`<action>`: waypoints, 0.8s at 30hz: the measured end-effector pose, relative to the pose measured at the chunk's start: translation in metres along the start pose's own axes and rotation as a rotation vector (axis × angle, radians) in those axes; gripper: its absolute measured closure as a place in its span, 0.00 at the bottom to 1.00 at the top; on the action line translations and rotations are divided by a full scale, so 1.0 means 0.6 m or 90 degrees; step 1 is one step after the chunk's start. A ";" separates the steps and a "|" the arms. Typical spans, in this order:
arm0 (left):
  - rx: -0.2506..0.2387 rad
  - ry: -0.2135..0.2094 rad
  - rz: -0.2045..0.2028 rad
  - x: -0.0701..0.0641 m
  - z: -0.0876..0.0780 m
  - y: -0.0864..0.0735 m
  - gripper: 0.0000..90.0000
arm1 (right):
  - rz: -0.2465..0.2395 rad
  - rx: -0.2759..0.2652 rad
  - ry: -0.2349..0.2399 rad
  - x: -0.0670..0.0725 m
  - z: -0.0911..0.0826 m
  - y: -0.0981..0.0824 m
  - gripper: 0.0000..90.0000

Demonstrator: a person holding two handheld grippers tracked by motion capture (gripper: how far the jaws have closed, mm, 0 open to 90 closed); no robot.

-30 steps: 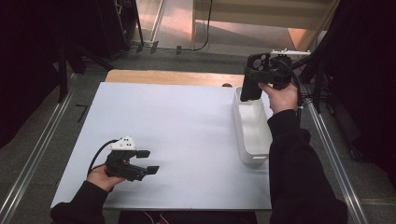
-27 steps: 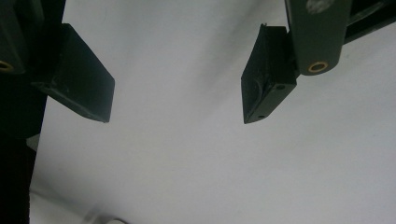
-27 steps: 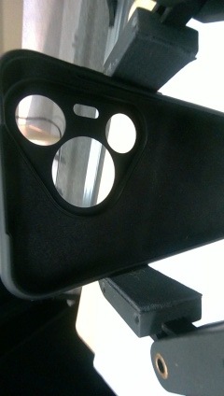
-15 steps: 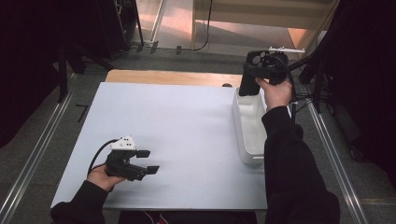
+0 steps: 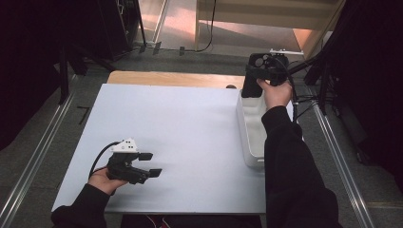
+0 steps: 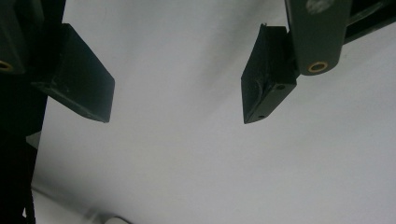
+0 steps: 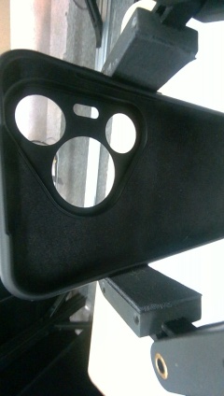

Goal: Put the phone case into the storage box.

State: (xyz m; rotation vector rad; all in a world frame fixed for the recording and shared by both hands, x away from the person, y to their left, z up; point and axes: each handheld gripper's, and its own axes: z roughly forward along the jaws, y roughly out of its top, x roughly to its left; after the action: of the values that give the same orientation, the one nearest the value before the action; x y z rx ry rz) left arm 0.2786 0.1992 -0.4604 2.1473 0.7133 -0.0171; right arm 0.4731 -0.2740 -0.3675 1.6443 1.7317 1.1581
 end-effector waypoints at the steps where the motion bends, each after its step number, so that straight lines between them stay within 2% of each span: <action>1: 0.000 0.000 -0.001 0.000 0.000 0.000 0.29 | 0.000 0.001 -0.005 0.001 0.003 -0.001 0.13; 11: -0.001 0.003 0.003 0.000 -0.003 0.000 0.29 | -0.002 0.009 -0.039 0.000 0.029 -0.022 0.13; 24: 0.001 0.000 0.004 -0.002 -0.001 0.000 0.29 | 0.003 0.011 -0.047 -0.002 0.051 -0.051 0.13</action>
State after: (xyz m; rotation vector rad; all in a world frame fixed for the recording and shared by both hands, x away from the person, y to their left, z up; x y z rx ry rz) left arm 0.2773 0.1992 -0.4599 2.1513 0.7072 -0.0154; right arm 0.4811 -0.2649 -0.4094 1.6802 1.6969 1.0738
